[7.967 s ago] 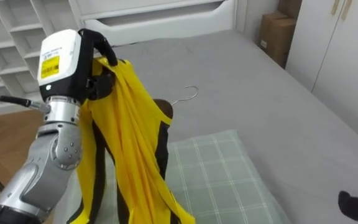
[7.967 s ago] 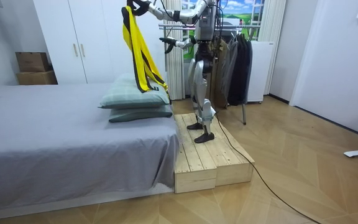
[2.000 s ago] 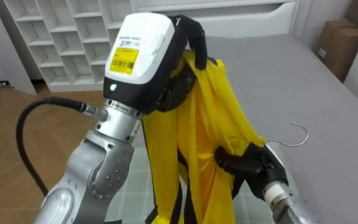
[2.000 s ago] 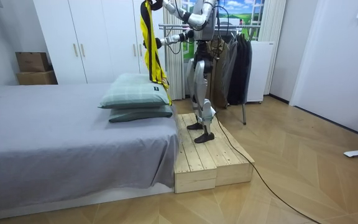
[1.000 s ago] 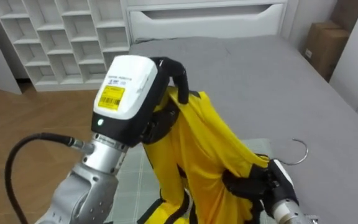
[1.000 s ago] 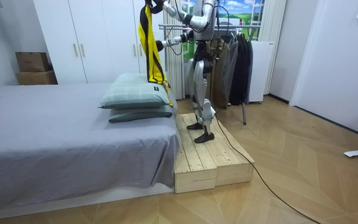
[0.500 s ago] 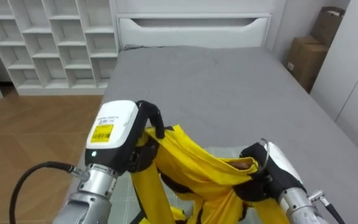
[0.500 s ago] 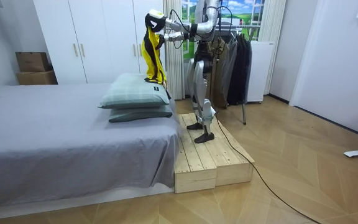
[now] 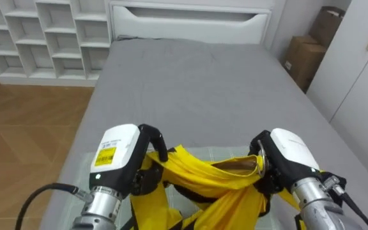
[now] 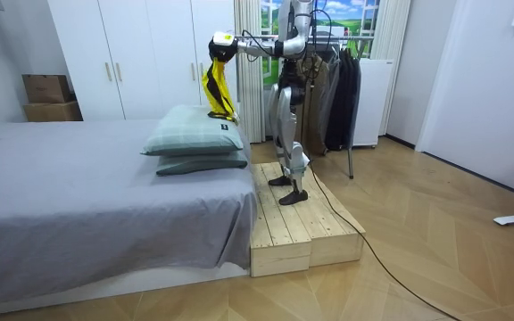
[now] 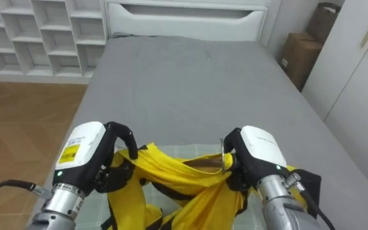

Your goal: Hang clothes

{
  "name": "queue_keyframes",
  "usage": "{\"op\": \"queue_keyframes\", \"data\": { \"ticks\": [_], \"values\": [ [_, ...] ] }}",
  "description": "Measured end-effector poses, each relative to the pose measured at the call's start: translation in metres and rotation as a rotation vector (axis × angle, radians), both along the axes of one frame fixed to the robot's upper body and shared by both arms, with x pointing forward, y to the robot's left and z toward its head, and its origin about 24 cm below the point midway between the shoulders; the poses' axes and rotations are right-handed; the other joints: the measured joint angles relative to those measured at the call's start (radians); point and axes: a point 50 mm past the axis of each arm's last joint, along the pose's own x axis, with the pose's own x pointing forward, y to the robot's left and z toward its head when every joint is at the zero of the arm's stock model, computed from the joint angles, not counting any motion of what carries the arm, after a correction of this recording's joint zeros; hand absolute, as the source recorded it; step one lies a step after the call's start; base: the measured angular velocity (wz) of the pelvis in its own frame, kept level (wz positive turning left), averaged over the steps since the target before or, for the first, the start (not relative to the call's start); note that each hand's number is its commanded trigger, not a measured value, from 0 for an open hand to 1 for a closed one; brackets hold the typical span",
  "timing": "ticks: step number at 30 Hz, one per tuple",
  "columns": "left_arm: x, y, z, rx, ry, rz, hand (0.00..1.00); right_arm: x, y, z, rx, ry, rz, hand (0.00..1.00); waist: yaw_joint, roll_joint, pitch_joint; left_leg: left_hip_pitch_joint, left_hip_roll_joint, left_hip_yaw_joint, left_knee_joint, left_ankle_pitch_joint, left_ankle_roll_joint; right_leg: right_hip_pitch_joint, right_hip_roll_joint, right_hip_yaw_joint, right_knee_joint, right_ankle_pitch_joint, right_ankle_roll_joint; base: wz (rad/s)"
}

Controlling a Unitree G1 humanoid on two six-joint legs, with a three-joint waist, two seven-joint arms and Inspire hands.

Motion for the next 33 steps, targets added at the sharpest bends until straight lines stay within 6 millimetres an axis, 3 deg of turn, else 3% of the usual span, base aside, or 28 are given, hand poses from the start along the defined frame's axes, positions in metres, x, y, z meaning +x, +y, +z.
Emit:
{"op": "queue_keyframes", "data": {
  "ticks": [4,5,6,13,33],
  "values": [
    [0.000,0.000,-0.007,-0.017,0.040,0.000,1.00,0.000,0.001,0.002,-0.005,0.006,0.014,1.00,-0.001,0.000,0.0002,0.000,-0.001,-0.001,-0.001,0.000,0.000,0.001,0.000,0.010,-0.002,0.000,0.000,0.00],
    [-0.001,0.001,-0.010,-0.023,0.054,0.003,0.74,0.000,0.001,0.003,-0.006,0.013,0.022,1.00,-0.003,0.000,0.0002,0.000,0.000,-0.001,-0.001,0.000,0.000,0.001,0.000,0.010,-0.002,0.000,0.000,0.00],
    [-0.001,0.001,-0.011,-0.030,0.062,0.005,0.00,0.000,0.001,0.003,-0.007,0.017,0.025,1.00,-0.004,0.000,0.0002,0.000,0.000,-0.001,-0.001,0.000,0.000,0.001,0.001,0.010,-0.002,0.000,0.000,0.00],
    [-0.011,0.000,-0.033,-0.025,0.157,0.014,0.00,-0.001,0.000,0.005,-0.011,0.058,0.039,1.00,-0.019,0.012,0.0063,-0.002,0.000,0.000,-0.006,-0.001,0.000,-0.005,0.003,0.009,0.003,0.000,0.000,0.00],
    [-0.016,-0.003,-0.039,-0.129,0.200,0.016,0.00,-0.012,-0.002,-0.007,0.067,0.118,0.032,1.00,-0.008,0.015,0.0043,-0.012,0.001,-0.002,-0.002,0.000,0.000,-0.013,0.003,0.009,0.004,0.001,-0.002,0.00]
  ]
}}
